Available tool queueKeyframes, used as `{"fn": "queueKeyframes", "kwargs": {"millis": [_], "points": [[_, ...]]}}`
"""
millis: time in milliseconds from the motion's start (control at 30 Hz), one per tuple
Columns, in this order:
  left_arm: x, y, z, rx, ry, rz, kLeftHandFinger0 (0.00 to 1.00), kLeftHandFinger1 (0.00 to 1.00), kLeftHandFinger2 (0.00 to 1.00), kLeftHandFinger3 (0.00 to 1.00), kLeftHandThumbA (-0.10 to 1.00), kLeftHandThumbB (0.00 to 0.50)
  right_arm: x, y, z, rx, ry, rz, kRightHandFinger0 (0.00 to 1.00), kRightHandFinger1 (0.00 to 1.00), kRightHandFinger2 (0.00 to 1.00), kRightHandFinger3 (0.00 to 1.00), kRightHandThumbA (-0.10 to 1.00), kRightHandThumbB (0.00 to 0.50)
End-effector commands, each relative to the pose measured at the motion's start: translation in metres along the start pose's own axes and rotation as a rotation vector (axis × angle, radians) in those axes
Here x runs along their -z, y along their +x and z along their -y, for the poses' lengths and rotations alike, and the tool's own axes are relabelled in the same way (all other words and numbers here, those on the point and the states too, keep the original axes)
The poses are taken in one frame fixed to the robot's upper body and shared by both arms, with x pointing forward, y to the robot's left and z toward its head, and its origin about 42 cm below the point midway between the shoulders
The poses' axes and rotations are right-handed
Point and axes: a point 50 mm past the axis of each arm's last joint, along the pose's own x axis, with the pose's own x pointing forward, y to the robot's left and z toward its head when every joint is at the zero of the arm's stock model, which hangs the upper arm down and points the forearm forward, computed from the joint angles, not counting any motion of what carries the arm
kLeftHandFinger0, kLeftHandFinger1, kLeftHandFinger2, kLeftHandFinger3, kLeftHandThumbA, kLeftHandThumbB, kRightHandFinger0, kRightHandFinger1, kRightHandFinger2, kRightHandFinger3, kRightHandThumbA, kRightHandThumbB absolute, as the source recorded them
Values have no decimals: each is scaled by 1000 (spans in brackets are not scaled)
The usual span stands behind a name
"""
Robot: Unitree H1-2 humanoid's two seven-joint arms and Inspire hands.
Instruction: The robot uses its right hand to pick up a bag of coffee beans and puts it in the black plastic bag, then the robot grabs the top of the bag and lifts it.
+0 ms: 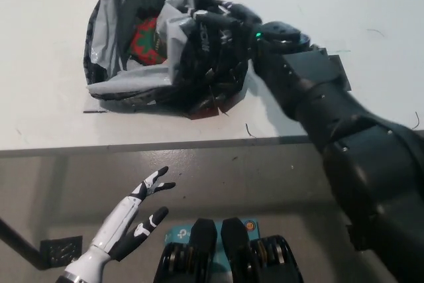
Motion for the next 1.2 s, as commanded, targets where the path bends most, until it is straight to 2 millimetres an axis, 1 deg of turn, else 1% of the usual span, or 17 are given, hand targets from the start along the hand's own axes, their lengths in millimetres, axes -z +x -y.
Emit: {"fn": "queueKeyframes", "kwargs": {"millis": [0,100,167,200,233,333,433,500,633,733,800,867,900,967,1033,1133,1167], "points": [[-9,6,-9,14,50,55,1000,868,817,1000,964,229,-111,-22,11,15,-378,215,1000,1000,1000,1000,1000,495],[-9,6,-9,18,45,61,1000,842,810,1000,951,206,-141,-32,7,-13,-392,294,1000,1000,1000,1000,1000,443],[-9,6,-9,23,46,57,1000,865,820,1000,958,212,-156,-38,4,-18,-377,333,1000,1000,1000,1000,988,491],[-9,6,-9,26,50,55,1000,874,826,1000,964,210,-165,-42,2,-20,-385,343,1000,1000,1000,1000,1000,499],[-9,5,-9,28,55,54,1000,875,828,1000,964,209,-177,-48,0,-25,-401,355,1000,1000,1000,1000,1000,500],[-9,6,-9,27,55,56,1000,890,842,1000,958,208,-195,-57,-3,-36,-412,383,1000,1000,1000,1000,1000,500],[-8,7,-8,24,49,43,1000,889,841,1000,984,255,-230,-80,-7,-54,-405,459,1000,1000,1000,1000,1000,500],[-7,6,-8,24,48,39,1000,889,842,1000,989,259,-237,-86,-7,-53,-414,472,1000,1000,1000,1000,1000,500],[-5,3,-6,24,47,42,1000,863,823,1000,967,234,-246,-97,0,-66,-390,497,1000,1000,1000,1000,972,498],[-4,2,-5,24,48,45,1000,886,819,1000,946,222,-252,-111,14,-123,-290,544,1000,1000,1000,1000,969,495],[-4,2,-4,26,49,40,1000,885,817,1000,952,229,-254,-117,20,-134,-256,542,1000,1000,1000,1000,964,500],[-4,2,-2,26,45,31,1000,873,814,1000,980,258,-258,-130,31,-148,-245,590,1000,1000,1000,1000,1000,470],[-4,2,-2,21,36,33,1000,891,854,1000,977,257,-259,-152,49,-139,-233,689,1000,1000,1000,1000,1000,479],[-4,2,-3,11,33,36,1000,912,898,1000,978,255,-258,-178,62,-107,-257,791,1000,1000,1000,1000,1000,492],[-4,3,-6,-2,34,37,1000,947,951,1000,967,219,-253,-207,72,-62,-323,895,1000,1000,1000,1000,1000,496],[-4,8,-15,-40,33,34,1000,1000,1000,1000,970,211,-231,-280,93,-3,-476,1104,1000,1000,1000,1000,1000,500],[-4,9,-17,-45,34,35,1000,1000,1000,1000,971,211,-227,-288,95,4,-487,1125,1000,1000,1000,1000,1000,500]]}}
